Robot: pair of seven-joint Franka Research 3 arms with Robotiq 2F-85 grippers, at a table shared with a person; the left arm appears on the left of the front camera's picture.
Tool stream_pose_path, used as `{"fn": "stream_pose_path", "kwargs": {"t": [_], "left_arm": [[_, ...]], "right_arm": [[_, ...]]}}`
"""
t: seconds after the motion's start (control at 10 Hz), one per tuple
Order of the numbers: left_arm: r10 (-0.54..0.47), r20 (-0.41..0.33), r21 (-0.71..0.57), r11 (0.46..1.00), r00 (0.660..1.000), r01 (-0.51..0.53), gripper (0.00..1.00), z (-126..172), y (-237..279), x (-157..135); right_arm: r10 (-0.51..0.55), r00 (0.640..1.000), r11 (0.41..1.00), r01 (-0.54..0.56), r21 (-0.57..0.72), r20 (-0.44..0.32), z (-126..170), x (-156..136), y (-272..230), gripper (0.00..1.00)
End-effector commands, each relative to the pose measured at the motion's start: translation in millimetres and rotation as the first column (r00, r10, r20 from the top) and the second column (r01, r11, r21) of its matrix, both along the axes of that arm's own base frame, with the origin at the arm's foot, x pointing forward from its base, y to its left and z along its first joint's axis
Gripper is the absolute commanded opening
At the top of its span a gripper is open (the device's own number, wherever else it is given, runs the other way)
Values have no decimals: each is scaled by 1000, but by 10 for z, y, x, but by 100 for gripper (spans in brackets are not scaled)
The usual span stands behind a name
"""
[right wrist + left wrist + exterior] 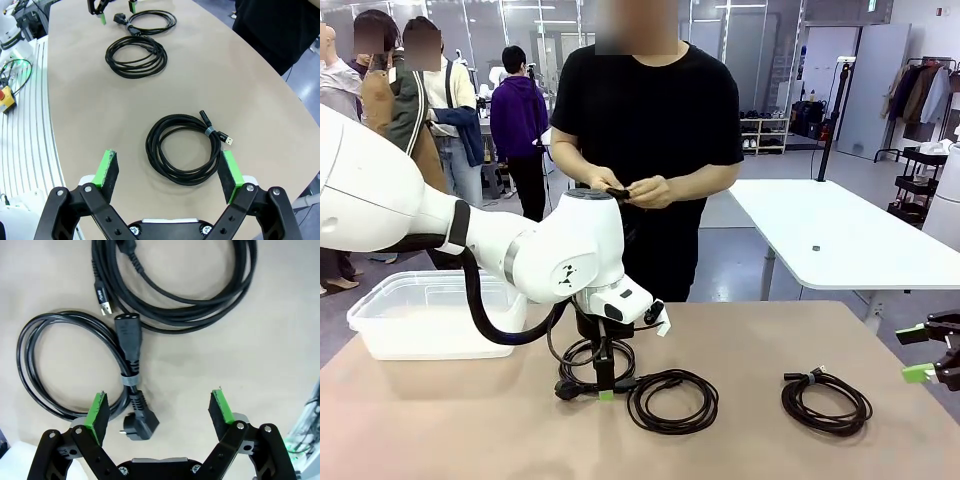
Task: Organize and store the cables.
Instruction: Place the Power Cable into the Organizing box.
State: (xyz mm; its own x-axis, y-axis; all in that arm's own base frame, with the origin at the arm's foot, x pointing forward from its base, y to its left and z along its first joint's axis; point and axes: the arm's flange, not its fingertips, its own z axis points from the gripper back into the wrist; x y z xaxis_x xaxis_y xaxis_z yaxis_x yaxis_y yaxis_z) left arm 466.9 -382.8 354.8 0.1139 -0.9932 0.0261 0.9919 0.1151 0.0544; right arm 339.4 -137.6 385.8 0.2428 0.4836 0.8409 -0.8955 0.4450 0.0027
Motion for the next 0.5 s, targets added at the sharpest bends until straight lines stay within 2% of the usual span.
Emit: {"fn": "stream_pose_path", "kwargs": {"t": [0.0, 0.4], "left_arm": [[-43, 47, -4, 999, 998, 44, 100, -136, 24, 79], [-60, 47, -9, 998, 997, 60, 100, -370, 77, 205]], "right_arm": [[-12, 1000, 1000, 12, 15, -1, 32, 1, 11, 100], [-12, 1000, 1000, 12, 15, -1, 32, 1, 11, 100]]}}
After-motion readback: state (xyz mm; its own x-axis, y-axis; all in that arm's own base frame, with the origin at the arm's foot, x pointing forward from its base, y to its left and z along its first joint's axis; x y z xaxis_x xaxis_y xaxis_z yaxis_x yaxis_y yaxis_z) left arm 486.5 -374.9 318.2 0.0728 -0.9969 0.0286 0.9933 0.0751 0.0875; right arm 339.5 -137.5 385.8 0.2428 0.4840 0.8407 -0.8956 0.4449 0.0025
